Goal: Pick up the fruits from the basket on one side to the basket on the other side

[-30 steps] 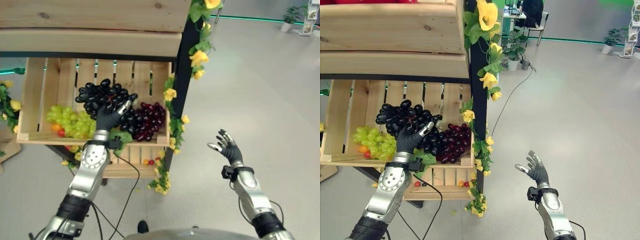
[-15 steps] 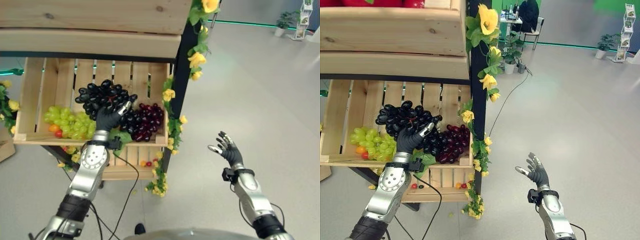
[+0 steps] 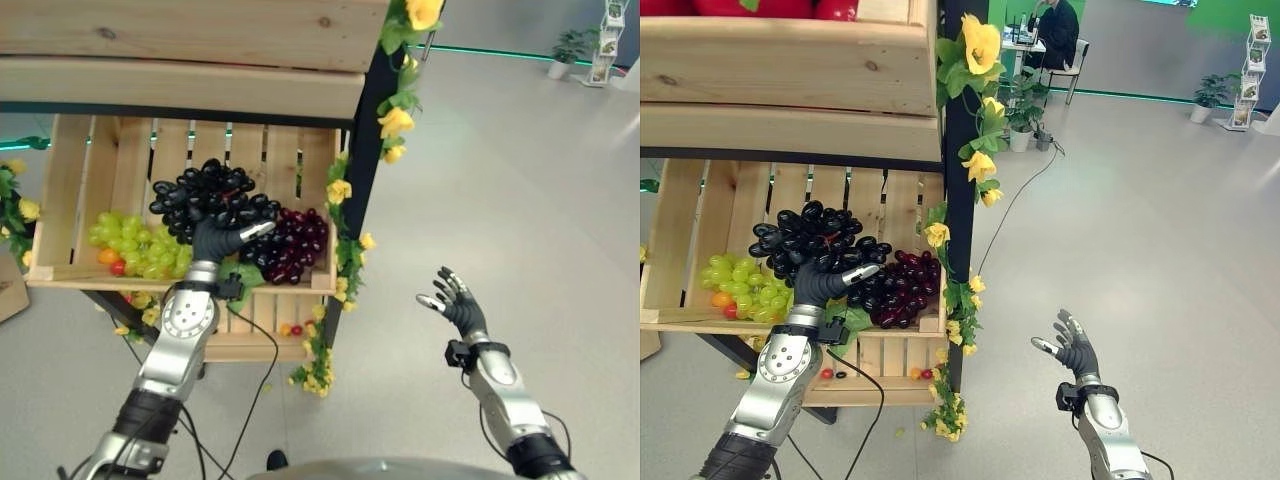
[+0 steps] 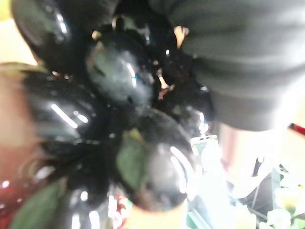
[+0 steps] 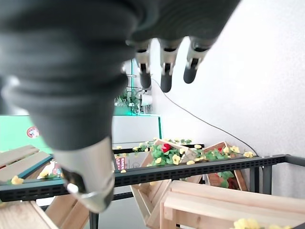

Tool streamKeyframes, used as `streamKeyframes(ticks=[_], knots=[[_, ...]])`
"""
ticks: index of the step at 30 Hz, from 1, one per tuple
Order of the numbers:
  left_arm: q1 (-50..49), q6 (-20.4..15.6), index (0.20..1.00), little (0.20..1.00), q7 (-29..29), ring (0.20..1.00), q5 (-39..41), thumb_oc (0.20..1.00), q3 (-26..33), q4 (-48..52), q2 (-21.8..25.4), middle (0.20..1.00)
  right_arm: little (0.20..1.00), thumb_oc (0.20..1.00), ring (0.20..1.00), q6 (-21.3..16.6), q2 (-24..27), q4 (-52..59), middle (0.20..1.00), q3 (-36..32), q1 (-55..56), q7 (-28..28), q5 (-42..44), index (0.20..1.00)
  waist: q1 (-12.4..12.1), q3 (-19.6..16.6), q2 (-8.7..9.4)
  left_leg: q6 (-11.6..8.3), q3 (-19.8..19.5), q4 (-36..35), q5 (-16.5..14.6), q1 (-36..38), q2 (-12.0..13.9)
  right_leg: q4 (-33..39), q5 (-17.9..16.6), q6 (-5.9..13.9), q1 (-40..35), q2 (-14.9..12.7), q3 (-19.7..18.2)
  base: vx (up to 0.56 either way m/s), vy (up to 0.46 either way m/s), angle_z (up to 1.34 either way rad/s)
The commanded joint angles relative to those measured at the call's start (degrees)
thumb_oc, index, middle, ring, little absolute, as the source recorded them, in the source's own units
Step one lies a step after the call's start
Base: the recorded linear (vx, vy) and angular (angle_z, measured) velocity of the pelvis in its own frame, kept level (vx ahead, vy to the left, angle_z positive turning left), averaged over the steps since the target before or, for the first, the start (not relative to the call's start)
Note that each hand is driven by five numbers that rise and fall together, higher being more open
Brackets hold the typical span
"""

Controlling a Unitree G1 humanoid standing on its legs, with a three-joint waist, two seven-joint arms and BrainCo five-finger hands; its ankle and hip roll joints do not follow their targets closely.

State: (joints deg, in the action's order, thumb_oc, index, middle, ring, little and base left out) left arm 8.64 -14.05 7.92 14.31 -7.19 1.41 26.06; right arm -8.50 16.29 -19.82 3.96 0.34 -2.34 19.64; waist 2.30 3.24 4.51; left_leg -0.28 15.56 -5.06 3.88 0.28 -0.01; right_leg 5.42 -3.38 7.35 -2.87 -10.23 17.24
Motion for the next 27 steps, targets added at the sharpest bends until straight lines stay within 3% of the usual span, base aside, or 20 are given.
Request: streamKeyframes(ticks=[1,5,11,15,19,21,24,27], knots=[[5.5,1.3,1.000,1.000,-1.2,1.000,-4.6,1.000,3.1,-3.4,-0.2,1.000,1.000,1.000,1.000,-1.6,0.7,4.0,1.000,-2.7,-3.1,-0.1,-1.6,1.000,1.7,-0.3,-1.04,-1.35,-3.5,1.7,-6.9,5.3,-0.1,-1.3,-2.5,3.25,0.2,-1.3,4.3,0.00,0.000,0.00],[6.0,3.4,1.000,1.000,-2.0,1.000,-4.4,1.000,3.4,-4.8,0.1,1.000,1.000,1.000,1.000,-0.9,1.0,3.9,1.000,-3.1,-3.3,-0.1,-2.1,1.000,1.7,-0.1,-1.24,-1.29,-3.6,1.8,-6.9,5.3,-0.2,-1.3,-2.4,3.20,0.0,-1.3,4.4,0.00,0.000,0.00],[8.1,10.7,1.000,1.000,-5.9,1.000,-0.9,1.000,3.7,-9.7,1.4,1.000,1.000,1.000,1.000,1.0,1.5,5.1,1.000,-4.3,-3.2,0.6,-2.6,1.000,1.7,0.2,-1.75,-1.15,-4.0,2.1,-6.8,5.0,-0.3,-1.3,-2.3,3.07,-0.2,-1.4,4.8,0.00,-0.002,0.01],[8.2,15.3,1.000,1.000,-7.9,1.000,6.8,1.000,3.3,-11.3,2.3,1.000,1.000,1.000,1.000,2.6,1.5,5.7,1.000,-4.8,-2.7,1.6,-3.2,1.000,1.6,0.1,-2.09,-1.08,-4.3,2.2,-6.8,4.8,-0.4,-1.3,-2.2,3.04,-0.4,-1.4,5.1,0.00,-0.006,0.06],[9.3,17.6,1.000,1.000,-7.7,1.000,13.0,1.000,2.4,-11.4,4.0,1.000,1.000,1.000,1.000,3.6,1.5,6.4,1.000,-4.6,-2.5,2.2,-3.5,1.000,1.7,0.0,-2.26,-1.04,-4.5,2.3,-6.7,4.7,-0.5,-1.3,-2.2,3.08,-0.6,-1.4,5.3,0.00,-0.008,0.04],[10.5,19.2,1.000,1.000,-8.2,1.000,17.3,1.000,0.8,-11.4,7.6,1.000,1.000,1.000,1.000,4.1,1.6,6.6,1.000,-4.2,-2.1,2.7,-3.6,1.000,1.8,-0.2,-2.40,-1.04,-4.6,2.4,-6.6,4.6,-0.5,-1.3,-2.2,3.15,-0.6,-1.4,5.4,0.00,-0.004,0.02],[12.4,20.2,1.000,1.000,-7.4,1.000,17.1,1.000,0.2,-13.2,10.2,1.000,1.000,1.000,1.000,4.3,1.7,6.8,1.000,-3.7,-1.7,3.1,-3.8,1.000,1.8,-0.2,-2.32,-1.10,-4.8,2.5,-6.5,4.5,-0.6,-1.4,-2.2,3.24,-0.6,-1.4,5.5,0.00,0.000,0.00],[17.6,22.1,1.000,1.000,-8.0,1.000,16.5,1.000,-1.5,-20.3,15.9,1.000,1.000,1.000,1.000,4.2,2.2,6.1,1.000,-3.2,-1.2,3.5,-3.7,1.000,2.0,-0.3,-2.54,-1.22,-4.9,2.4,-6.4,4.4,-0.5,-1.5,-2.2,3.41,-0.6,-1.3,5.5,-0.01,-0.009,0.05]])
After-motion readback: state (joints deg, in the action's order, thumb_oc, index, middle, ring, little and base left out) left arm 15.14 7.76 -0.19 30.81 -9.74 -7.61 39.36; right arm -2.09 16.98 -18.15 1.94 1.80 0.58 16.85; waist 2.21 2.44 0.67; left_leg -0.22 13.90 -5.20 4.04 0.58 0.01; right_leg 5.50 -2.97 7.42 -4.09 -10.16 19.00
